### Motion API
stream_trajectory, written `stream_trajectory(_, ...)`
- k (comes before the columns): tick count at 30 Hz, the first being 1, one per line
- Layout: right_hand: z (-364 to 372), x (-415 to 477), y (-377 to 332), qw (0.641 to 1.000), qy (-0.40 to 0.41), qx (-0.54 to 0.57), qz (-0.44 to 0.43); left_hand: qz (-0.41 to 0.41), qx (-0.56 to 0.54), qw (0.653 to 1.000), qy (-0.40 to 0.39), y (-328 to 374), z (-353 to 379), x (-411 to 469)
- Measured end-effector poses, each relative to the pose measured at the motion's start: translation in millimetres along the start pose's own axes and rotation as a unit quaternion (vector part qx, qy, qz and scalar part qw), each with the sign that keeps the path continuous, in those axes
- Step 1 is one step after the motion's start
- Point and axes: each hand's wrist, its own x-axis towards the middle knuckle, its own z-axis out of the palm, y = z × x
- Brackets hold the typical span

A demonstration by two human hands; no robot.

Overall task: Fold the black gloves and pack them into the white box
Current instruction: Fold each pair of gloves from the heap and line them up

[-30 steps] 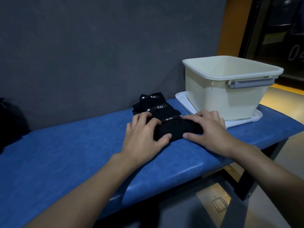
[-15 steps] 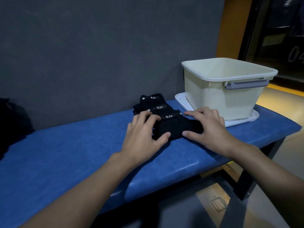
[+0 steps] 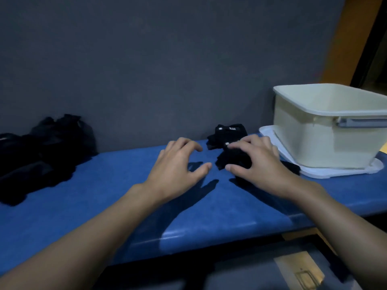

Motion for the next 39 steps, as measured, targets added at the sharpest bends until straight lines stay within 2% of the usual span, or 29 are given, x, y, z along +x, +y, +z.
stream_trajectory(8, 65.1, 43.4, -93.4, 0.992, -0.064, 0.078, -0.079, -0.076, 0.057, 0.994, 0.045, -99.8, -90.4, -45.3)
stream_trajectory(14, 118.9, 63.9, -166.6, 0.975, -0.149, 0.105, -0.124, -0.145, 0.085, 0.981, 0.100, -165.9, -156.8, -93.6)
stream_trajectory(19, 143.6, 82.7, -233.7, 0.963, -0.166, 0.144, -0.158, -0.192, 0.108, 0.966, 0.135, -201.3, -201.3, -112.6)
stream_trajectory(22, 156.0, 91.0, -266.0, 0.954, -0.180, 0.166, -0.173, -0.216, 0.117, 0.960, 0.138, -217.4, -212.5, -123.0)
stream_trajectory(29, 182.7, 100.1, -304.1, 0.936, -0.226, 0.232, -0.140, -0.247, 0.125, 0.960, 0.047, -236.9, -215.5, -138.2)
stream_trajectory(39, 194.6, 106.8, -308.4, 0.928, -0.226, 0.276, -0.109, -0.225, 0.155, 0.959, 0.070, -239.7, -207.6, -131.1)
